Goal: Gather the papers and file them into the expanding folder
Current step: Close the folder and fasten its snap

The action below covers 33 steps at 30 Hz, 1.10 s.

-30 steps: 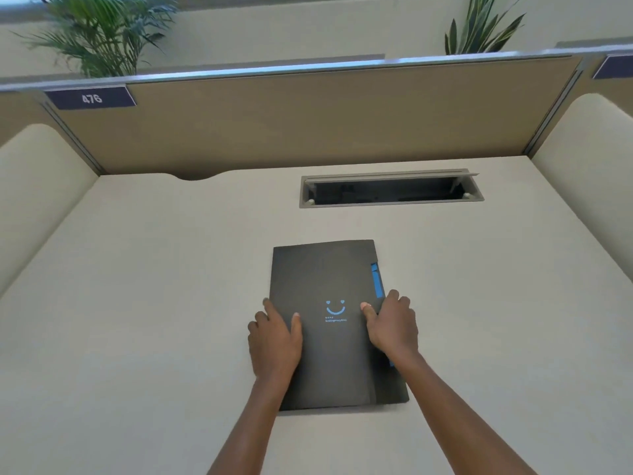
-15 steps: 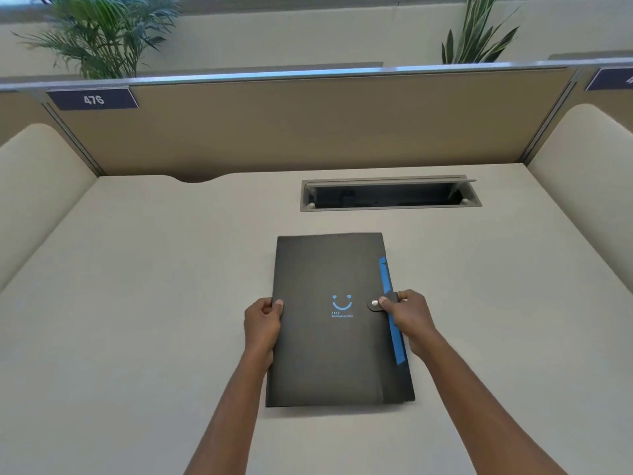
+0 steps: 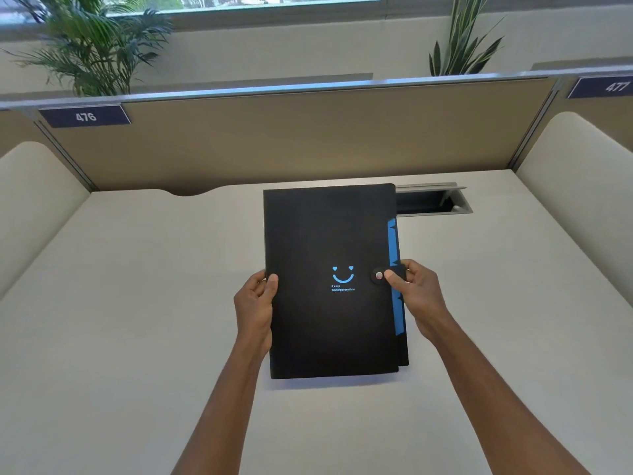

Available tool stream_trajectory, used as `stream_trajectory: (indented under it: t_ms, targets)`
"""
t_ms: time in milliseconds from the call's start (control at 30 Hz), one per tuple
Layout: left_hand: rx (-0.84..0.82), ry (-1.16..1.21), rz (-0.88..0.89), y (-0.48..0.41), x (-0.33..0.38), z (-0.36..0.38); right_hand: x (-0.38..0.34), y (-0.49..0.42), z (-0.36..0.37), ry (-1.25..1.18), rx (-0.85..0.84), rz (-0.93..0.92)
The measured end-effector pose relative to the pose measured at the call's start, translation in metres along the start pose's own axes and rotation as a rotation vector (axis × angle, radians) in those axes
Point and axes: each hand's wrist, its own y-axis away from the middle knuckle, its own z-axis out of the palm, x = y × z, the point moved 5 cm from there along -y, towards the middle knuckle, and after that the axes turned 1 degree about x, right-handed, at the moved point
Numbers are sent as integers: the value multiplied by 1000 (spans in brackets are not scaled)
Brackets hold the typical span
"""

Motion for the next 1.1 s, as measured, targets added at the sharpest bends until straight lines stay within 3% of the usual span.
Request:
stream_trajectory:
  t_ms: [233, 367, 600, 867, 1100]
  targets:
    - [-4, 4, -16, -4, -6, -4, 5, -3, 3, -11, 9, 9]
    - [87, -60, 2, -15, -3, -13, -2, -9, 19, -10, 14, 12]
    - [328, -183, 55, -60, 12, -40, -16, -33, 77, 19, -64, -24]
    - [448, -245, 73, -133, 30, -73, -36, -86, 155, 268, -154, -90]
    - [445, -302, 27, -200, 28, -103, -42, -119, 219, 342, -97, -88]
